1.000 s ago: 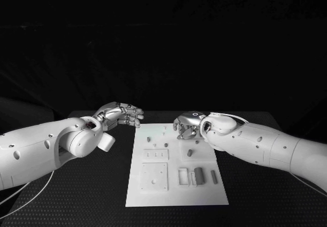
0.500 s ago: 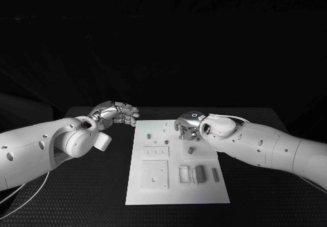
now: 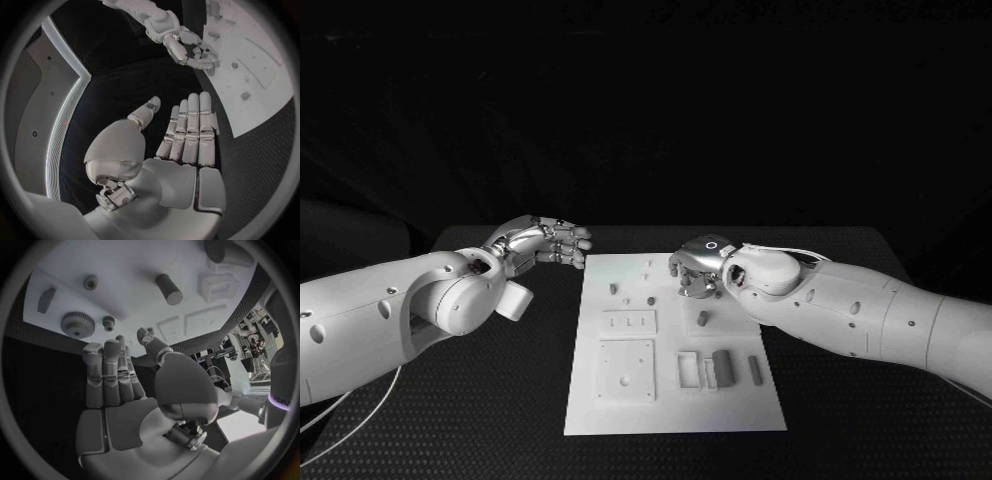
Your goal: Assemble the parts on the task board
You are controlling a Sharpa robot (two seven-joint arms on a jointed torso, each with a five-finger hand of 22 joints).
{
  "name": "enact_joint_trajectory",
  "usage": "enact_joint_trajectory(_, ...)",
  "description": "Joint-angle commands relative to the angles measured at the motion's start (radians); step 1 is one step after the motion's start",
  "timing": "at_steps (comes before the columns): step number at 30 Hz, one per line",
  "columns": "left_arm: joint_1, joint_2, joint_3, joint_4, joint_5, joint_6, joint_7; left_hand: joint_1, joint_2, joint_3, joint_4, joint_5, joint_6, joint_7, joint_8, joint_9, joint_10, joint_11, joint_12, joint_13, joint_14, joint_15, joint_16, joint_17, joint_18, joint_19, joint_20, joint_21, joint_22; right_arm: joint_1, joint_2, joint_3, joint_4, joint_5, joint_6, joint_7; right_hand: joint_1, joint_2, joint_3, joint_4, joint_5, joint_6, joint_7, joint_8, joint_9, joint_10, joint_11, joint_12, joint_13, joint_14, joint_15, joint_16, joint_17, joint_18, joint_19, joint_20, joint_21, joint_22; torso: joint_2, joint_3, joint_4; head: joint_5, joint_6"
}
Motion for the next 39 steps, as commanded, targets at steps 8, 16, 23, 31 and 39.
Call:
enact_joint_trajectory(8, 0.001, 0.007, 0.001, 0.001, 0.008, 0.000, 0.011, -0.003, -0.006, -0.006, 0.000, 0.001, -0.001, 0.001, -0.004, -0.002, 0.006, 0.005, -0.006, -0.002, 0.003, 0.003, -0.007, 0.002, 0.010, 0.001, -0.011, -0.005, -0.002, 0.001, 0.008, 0.001, -0.024, -0.042, -0.001, -0.049, -0.017, -0.008, 0.000, 0.002, 0.002, 0.003, 0.001, -0.010, -0.007, -0.043, 0.025, -0.036, -0.009, 0.011, 0.012, 0.027, 0.013, 0.133, 0.003, -0.008, 0.033, 0.027, 0.007, -0.0003, 0.0019, -0.001, 0.000)
enact_joint_trajectory(16, 0.001, 0.008, 0.001, -0.002, 0.008, 0.001, 0.008, -0.004, -0.006, -0.006, 0.001, 0.001, -0.001, 0.001, -0.004, -0.002, 0.006, 0.005, -0.007, -0.002, 0.003, 0.003, -0.008, 0.003, 0.009, 0.001, -0.011, -0.006, -0.002, 0.003, 0.009, 0.002, -0.042, -0.032, 0.026, -0.043, -0.028, -0.007, 0.011, 0.003, 0.002, -0.019, -0.008, -0.027, -0.020, -0.086, 0.043, -0.074, -0.024, 0.002, 0.028, 0.038, 0.016, 0.133, -0.009, -0.012, 0.051, 0.024, 0.014, -0.0017, 0.0043, -0.001, 0.001)
enact_joint_trajectory(23, 0.002, 0.007, 0.001, 0.000, 0.008, -0.002, 0.005, -0.007, -0.007, -0.008, 0.001, 0.001, -0.002, 0.002, -0.006, -0.003, 0.006, 0.006, -0.010, -0.003, 0.003, 0.003, -0.010, 0.004, 0.007, 0.001, -0.013, -0.007, -0.003, 0.003, 0.025, 0.001, -0.062, -0.016, 0.035, -0.034, -0.027, 0.014, 0.019, 0.003, 0.002, -0.017, -0.012, -0.027, -0.022, -0.085, 0.045, -0.079, -0.027, 0.001, 0.031, 0.044, 0.016, 0.133, -0.011, -0.013, 0.056, 0.023, 0.019, -0.0001, 0.0023, 0.000, -0.001)
enact_joint_trajectory(31, 0.002, 0.007, 0.001, 0.000, 0.008, 0.000, 0.005, -0.011, -0.003, -0.009, 0.003, 0.001, -0.005, 0.003, -0.008, -0.004, 0.006, 0.006, -0.015, -0.003, 0.004, 0.003, -0.013, 0.006, 0.005, 0.002, -0.015, -0.009, -0.003, 0.003, 0.024, 0.002, -0.082, -0.011, 0.032, -0.038, -0.042, 0.065, 0.023, 0.002, 0.002, -0.013, -0.012, -0.026, -0.025, -0.078, 0.045, -0.084, -0.030, -0.002, 0.031, 0.050, 0.015, 0.133, -0.016, -0.012, 0.064, 0.023, 0.020, -0.0012, 0.0042, 0.000, -0.003)
enact_joint_trajectory(39, 0.003, 0.007, 0.001, -0.001, 0.007, 0.000, 0.005, -0.013, -0.002, -0.009, 0.003, 0.001, -0.004, 0.003, -0.008, -0.004, 0.007, 0.007, -0.017, -0.003, 0.004, 0.004, -0.015, 0.007, 0.003, 0.002, -0.016, -0.010, -0.004, 0.003, 0.024, 0.002, -0.079, -0.011, 0.040, -0.037, -0.042, 0.072, 0.024, 0.000, 0.002, -0.009, -0.011, -0.024, -0.025, -0.077, 0.044, -0.086, -0.031, -0.003, 0.031, 0.053, 0.015, 0.133, -0.018, -0.013, 0.067, 0.023, 0.025, -0.0007, 0.0029, 0.000, -0.004)
